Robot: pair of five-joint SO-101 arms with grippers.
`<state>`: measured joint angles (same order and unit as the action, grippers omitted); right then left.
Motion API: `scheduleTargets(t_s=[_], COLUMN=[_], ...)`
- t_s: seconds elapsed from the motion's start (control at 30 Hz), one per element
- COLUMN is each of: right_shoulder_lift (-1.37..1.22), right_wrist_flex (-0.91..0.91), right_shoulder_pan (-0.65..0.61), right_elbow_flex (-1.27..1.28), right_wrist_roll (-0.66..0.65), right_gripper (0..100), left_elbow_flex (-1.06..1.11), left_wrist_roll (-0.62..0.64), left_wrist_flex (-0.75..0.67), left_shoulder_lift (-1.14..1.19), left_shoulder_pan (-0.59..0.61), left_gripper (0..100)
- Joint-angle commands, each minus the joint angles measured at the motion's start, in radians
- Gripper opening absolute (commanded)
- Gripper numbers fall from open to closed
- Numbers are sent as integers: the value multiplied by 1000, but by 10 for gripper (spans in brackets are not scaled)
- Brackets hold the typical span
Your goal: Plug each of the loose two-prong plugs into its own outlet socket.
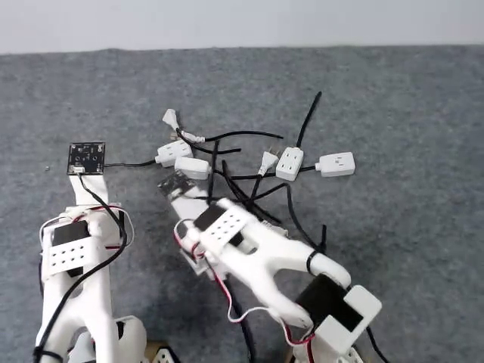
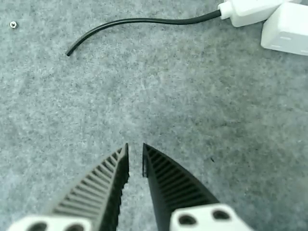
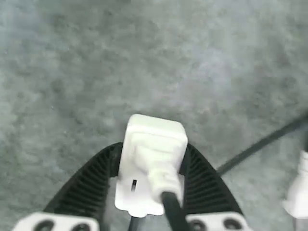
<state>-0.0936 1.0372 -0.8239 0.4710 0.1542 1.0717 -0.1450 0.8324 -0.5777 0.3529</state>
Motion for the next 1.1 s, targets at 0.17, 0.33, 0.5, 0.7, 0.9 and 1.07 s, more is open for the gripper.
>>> scheduleTargets(t_s=[0.17, 0.33, 0.5, 0.7, 0.9, 1.07], right_shoulder_lift=[516, 713, 716, 519, 202, 87], right_wrist_flex=[245, 354, 225, -18, -102, 79], right_shoulder_pan=[355, 820, 1280, 1607, 1753, 1709], right_elbow_flex=[-44, -43, 49, 97, -40, -222], right_wrist_roll=[-160, -298, -417, -545, -560, -525], right_gripper=[8, 9, 10, 11, 95, 261], left_elbow_flex=[-44, -44, -13, -10, 2, 24], left_wrist_roll=[12, 12, 12, 12, 12, 11], left_wrist_flex=[-31, -32, -68, -68, -66, -69], left_shoulder_lift=[-17, -15, -15, -15, -15, -17], left_shoulder_pan=[6, 2, -38, -41, -61, -103], left_gripper=[48, 48, 48, 48, 49, 101])
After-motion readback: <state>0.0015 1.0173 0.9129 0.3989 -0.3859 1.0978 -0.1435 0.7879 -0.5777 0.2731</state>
